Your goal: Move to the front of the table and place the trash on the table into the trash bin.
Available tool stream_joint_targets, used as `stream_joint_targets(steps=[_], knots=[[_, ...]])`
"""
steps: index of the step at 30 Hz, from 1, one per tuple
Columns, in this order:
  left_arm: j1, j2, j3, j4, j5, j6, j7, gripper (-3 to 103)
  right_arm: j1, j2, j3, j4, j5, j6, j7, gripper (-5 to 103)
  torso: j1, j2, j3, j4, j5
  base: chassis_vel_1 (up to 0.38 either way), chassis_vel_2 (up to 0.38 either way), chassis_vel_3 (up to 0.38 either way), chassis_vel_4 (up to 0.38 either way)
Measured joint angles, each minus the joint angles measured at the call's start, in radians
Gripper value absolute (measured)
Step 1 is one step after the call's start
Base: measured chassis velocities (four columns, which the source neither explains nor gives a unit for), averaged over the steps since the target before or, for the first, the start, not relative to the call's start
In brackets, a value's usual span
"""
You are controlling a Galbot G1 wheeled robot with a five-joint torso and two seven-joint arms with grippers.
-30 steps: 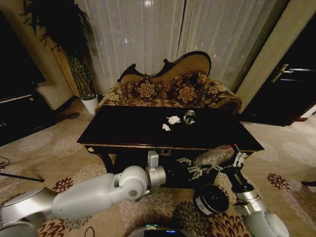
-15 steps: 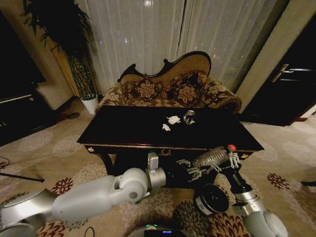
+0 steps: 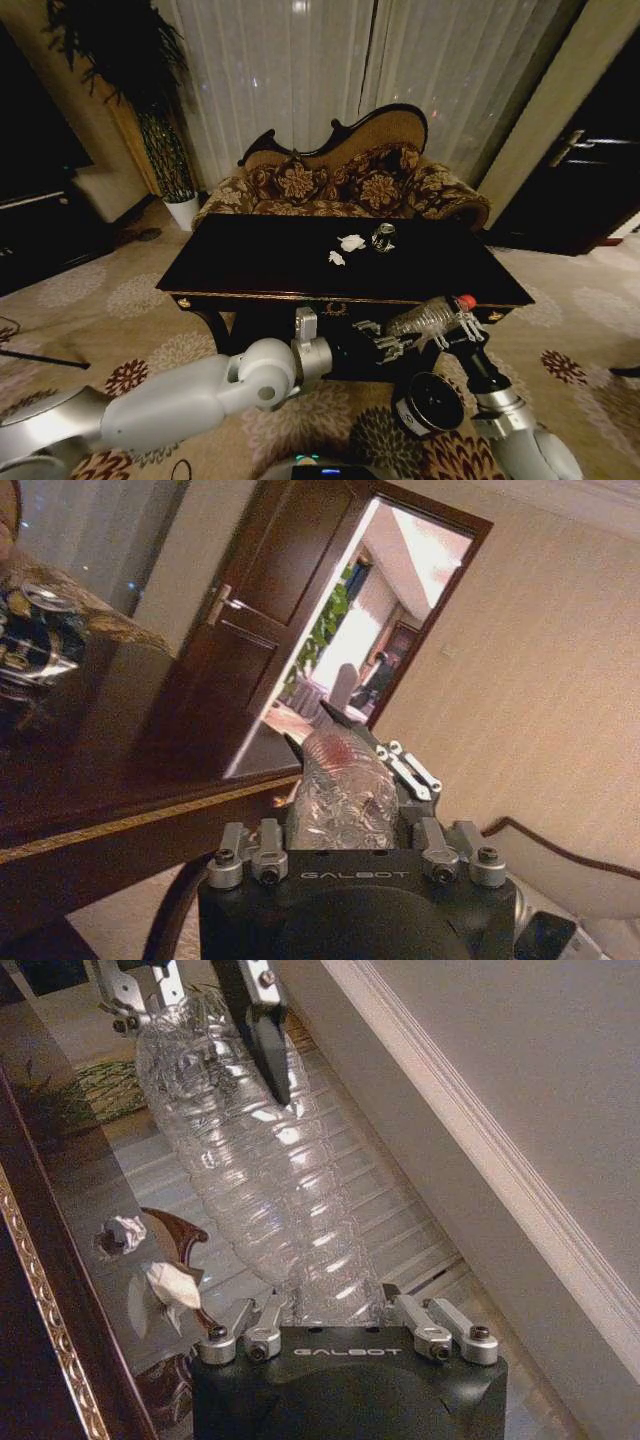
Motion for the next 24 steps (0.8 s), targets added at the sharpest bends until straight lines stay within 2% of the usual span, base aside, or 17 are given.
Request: stream_joint_targets(steps=[3,5,6,7,8,9,10,13,20,22,23,24], knots=[[0.009,0.005,-0.012,-0.007,0.017,0.002,-0.011,61,-0.002,0.002,0.002,-0.001,0.001,0.001,0.001,30,0.000,0.000,0.000,0.0000,0.0000,0.000,0.000,0.000,0.000],[0.008,0.029,-0.025,-0.020,0.094,0.005,-0.015,72,-0.005,0.002,0.003,-0.003,0.006,0.002,0.003,27,0.000,0.000,0.000,0.0001,-0.0002,0.000,0.000,0.000,0.000],[-0.002,0.046,-0.025,-0.022,0.136,0.005,-0.009,72,-0.005,0.001,0.004,-0.005,0.008,0.001,0.003,27,0.000,0.000,0.000,0.0001,-0.0002,0.000,0.000,0.000,0.000],[-0.002,0.046,-0.025,-0.022,0.136,0.005,-0.009,72,-0.005,0.001,0.004,-0.005,0.008,0.001,0.003,27,0.000,0.000,0.000,0.0001,-0.0002,0.000,0.000,0.000,0.000],[-0.015,0.065,-0.027,-0.030,0.175,0.003,-0.005,78,-0.004,-0.001,0.005,-0.007,0.013,0.001,0.003,27,0.000,0.000,0.000,0.0001,0.0001,0.000,0.000,0.000,0.000],[-0.015,0.077,-0.042,-0.038,0.190,0.002,-0.006,84,-0.004,-0.002,0.005,-0.009,0.022,-0.001,0.004,27,0.000,0.000,0.000,0.0002,-0.0001,0.000,0.000,0.000,0.000],[-0.015,0.077,-0.042,-0.038,0.190,0.002,-0.006,84,-0.004,-0.002,0.005,-0.009,0.022,-0.001,0.004,27,0.000,0.000,0.000,0.0002,-0.0001,0.000,0.000,0.000,0.000],[-0.002,0.099,-0.095,-0.068,0.211,0.003,-0.008,97,-0.001,-0.003,0.005,-0.022,0.040,-0.007,0.006,26,0.000,0.000,0.000,0.0001,-0.0001,0.000,0.000,0.000,0.000],[0.019,0.143,-0.180,-0.106,0.222,0.002,0.001,100,-0.005,-0.004,0.009,-0.037,0.052,-0.007,0.011,26,0.000,0.000,0.000,0.0000,0.0000,0.000,0.000,0.000,0.000],[0.049,0.161,-0.229,-0.120,0.232,0.000,0.001,100,-0.004,-0.009,0.011,-0.041,0.067,-0.015,0.011,26,0.000,0.000,0.000,0.0000,-0.0002,0.000,0.000,0.000,0.000],[0.089,0.180,-0.282,-0.124,0.245,-0.004,0.001,100,-0.003,-0.015,0.011,-0.047,0.085,-0.023,0.012,26,0.000,0.000,0.000,-0.0001,-0.0001,0.000,0.000,0.000,0.000],[0.089,0.180,-0.282,-0.124,0.245,-0.004,0.001,100,-0.003,-0.015,0.011,-0.047,0.085,-0.023,0.012,26,0.000,0.000,0.000,-0.0001,-0.0001,0.000,0.000,0.000,0.000]])
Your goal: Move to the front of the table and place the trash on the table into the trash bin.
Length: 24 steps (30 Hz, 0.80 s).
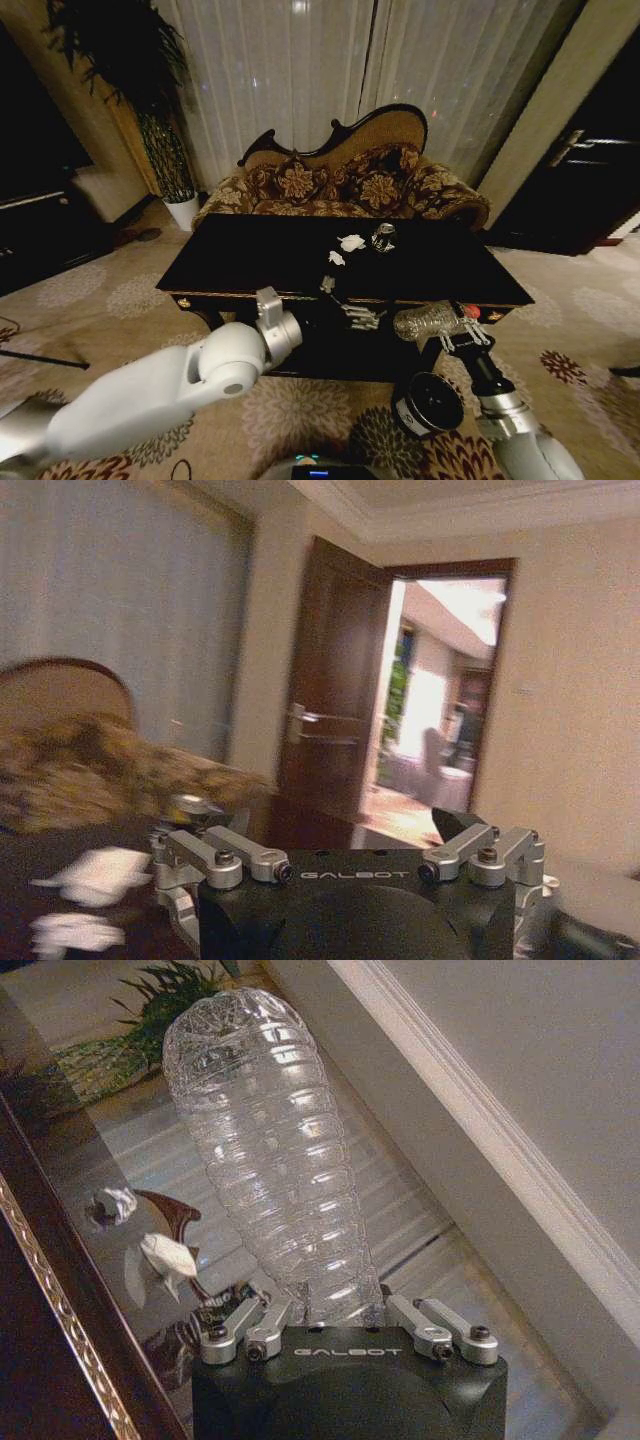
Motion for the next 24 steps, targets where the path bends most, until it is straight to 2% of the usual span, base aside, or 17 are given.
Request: stream_joint_targets(steps=[4,5,9,11,14,15,16,17,19,21,22,24], knots=[[0.189,0.079,-0.248,-0.006,0.045,-0.024,0.022,100,0.001,-0.011,-0.009,-0.016,0.058,-0.024,0.005,25,0.000,0.000,0.000,0.0005,0.0001,0.000,0.000,0.000,0.000],[0.189,0.079,-0.248,-0.006,0.045,-0.024,0.022,100,0.001,-0.011,-0.009,-0.016,0.058,-0.024,0.005,25,0.000,0.000,0.000,0.0005,0.0001,0.000,0.000,0.000,0.000],[0.344,0.125,-0.452,0.007,0.075,-0.056,0.045,100,-0.014,-0.009,-0.013,-0.018,0.152,-0.059,0.010,25,0.000,0.000,0.000,0.0008,-0.0002,0.000,0.000,0.000,0.000],[0.350,0.125,-0.470,0.014,0.076,-0.060,0.044,100,-0.017,-0.008,-0.011,-0.018,0.161,-0.062,0.010,25,0.000,0.000,0.000,0.0007,-0.0002,0.000,0.000,0.000,0.000],[0.374,0.113,-0.558,0.074,0.084,-0.083,0.035,100,-0.047,0.006,0.015,-0.017,0.227,-0.073,0.011,25,0.000,0.000,0.000,-0.0002,0.0002,0.000,0.000,0.000,0.000],[0.409,0.102,-0.613,0.105,0.089,-0.090,0.035,100,-0.057,0.010,0.023,-0.018,0.253,-0.078,0.012,25,0.000,0.000,0.000,-0.0003,0.0000,0.000,0.000,0.000,0.000],[0.409,0.102,-0.613,0.105,0.089,-0.090,0.035,100,-0.057,0.010,0.023,-0.018,0.253,-0.078,0.012,25,0.000,0.000,0.000,-0.0003,0.0000,0.000,0.000,0.000,0.000],[0.439,0.096,-0.656,0.129,0.097,-0.097,0.040,100,-0.066,0.011,0.026,-0.020,0.275,-0.087,0.020,25,0.000,0.000,0.000,-0.0002,0.0000,0.000,0.000,0.000,0.000],[0.504,0.084,-0.738,0.170,0.115,-0.109,0.059,100,-0.083,0.014,0.026,-0.023,0.335,-0.116,0.036,25,0.000,0.000,0.000,0.0002,0.0001,0.000,0.000,0.000,0.000],[0.575,0.067,-0.820,0.201,0.121,-0.122,0.078,100,-0.099,0.016,0.021,-0.023,0.436,-0.152,0.039,25,0.000,0.000,0.000,0.0003,-0.0004,0.000,0.000,0.000,0.000],[0.575,0.067,-0.820,0.201,0.121,-0.122,0.078,100,-0.099,0.016,0.021,-0.023,0.436,-0.152,0.039,25,0.000,0.000,0.000,0.0003,-0.0004,0.000,0.000,0.000,0.000],[0.634,0.049,-0.889,0.219,0.122,-0.138,0.092,100,-0.106,0.019,0.018,-0.026,0.516,-0.173,0.036,25,0.000,0.000,0.000,0.0001,-0.0001,0.000,0.000,0.000,0.000]])
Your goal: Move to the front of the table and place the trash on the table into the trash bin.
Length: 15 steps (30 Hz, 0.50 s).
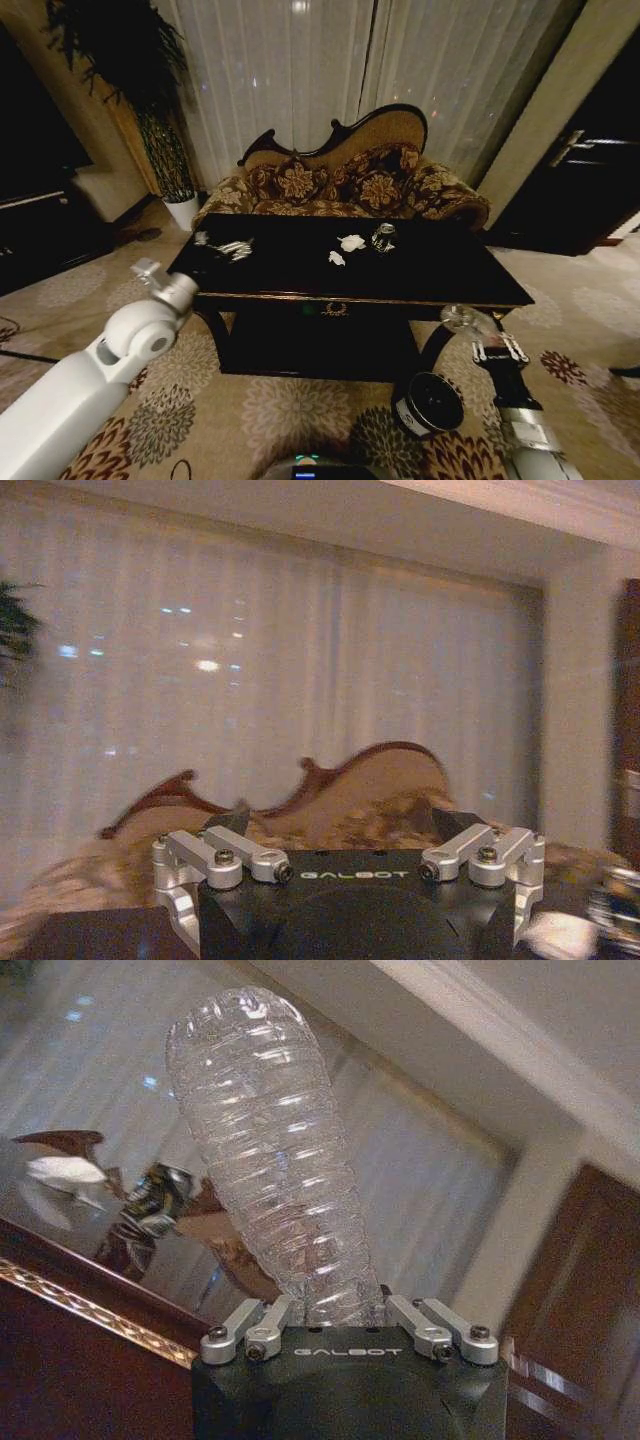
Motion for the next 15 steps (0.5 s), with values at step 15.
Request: stream_joint_targets(steps=[15], knots=[[0.332,-0.110,-0.348,0.075,0.056,-0.152,0.086,100,-0.003,0.004,-0.001,-0.067,0.217,-0.058,-0.028,25,0.000,0.000,0.000,0.0003,0.0001,0.000,0.000,0.000,0.000]])
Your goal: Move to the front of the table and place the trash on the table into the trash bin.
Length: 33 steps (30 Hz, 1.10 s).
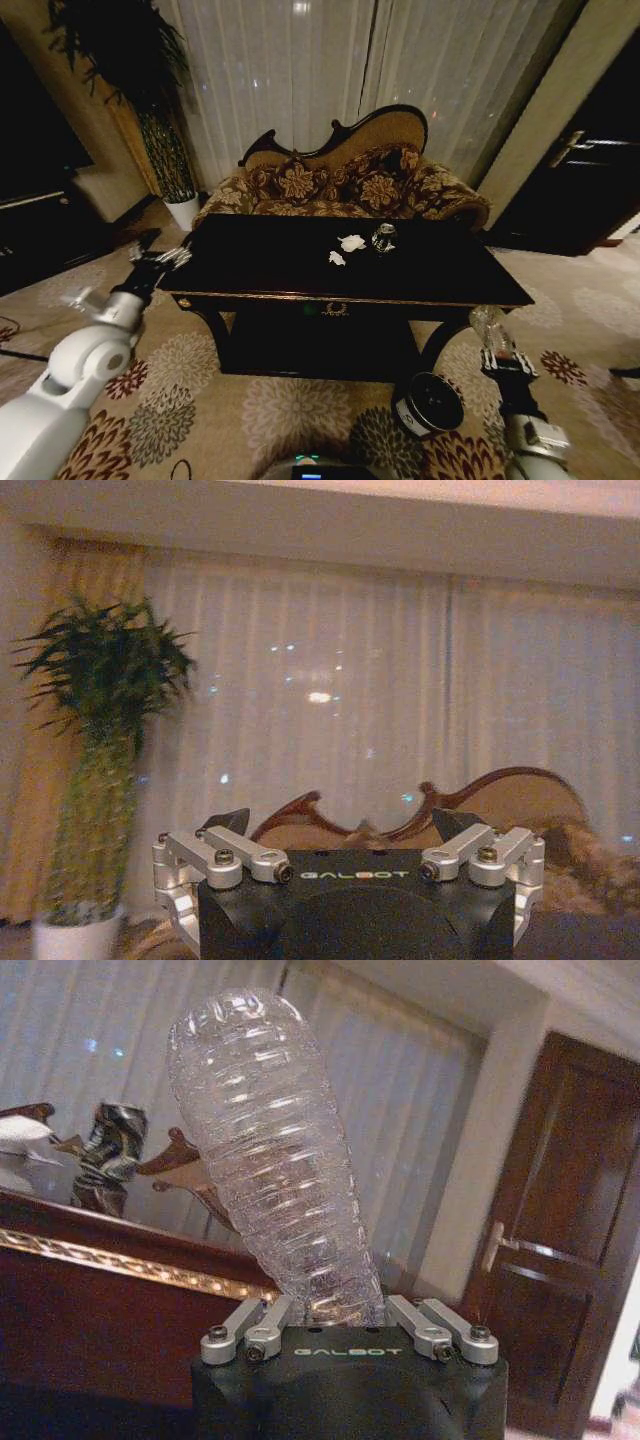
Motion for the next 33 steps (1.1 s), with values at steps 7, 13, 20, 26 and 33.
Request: stream_joint_targets(steps=[7,13,20,26,33], knots=[[0.020,-0.020,-0.017,0.022,0.017,-0.009,0.008,100,0.034,-0.003,-0.020,-0.070,0.041,-0.016,-0.007,25,0.000,0.000,0.000,-0.0002,0.0001,0.000,0.000,0.000,0.000],[0.016,-0.019,-0.012,0.022,0.017,-0.009,0.008,100,0.077,-0.005,-0.051,-0.172,0.056,-0.014,-0.028,25,0.000,0.000,0.000,-0.0003,0.0000,0.000,0.000,0.000,0.000],[0.013,-0.018,-0.009,0.021,0.017,-0.007,0.008,100,0.210,-0.009,-0.126,-0.393,0.053,-0.007,-0.044,25,0.000,0.000,0.000,-0.0002,0.0000,0.000,0.000,0.000,0.000],[0.012,-0.018,-0.007,0.020,0.016,-0.006,0.007,100,0.354,-0.010,-0.186,-0.610,0.007,0.009,-0.056,25,0.000,0.000,0.000,-0.0001,0.0003,0.000,0.000,0.000,0.000],[0.011,-0.018,-0.006,0.020,0.016,-0.006,0.007,100,0.525,-0.006,-0.225,-0.918,-0.033,0.048,-0.078,25,0.000,0.000,0.000,-0.0001,0.0002,0.000,0.000,0.000,0.000]])
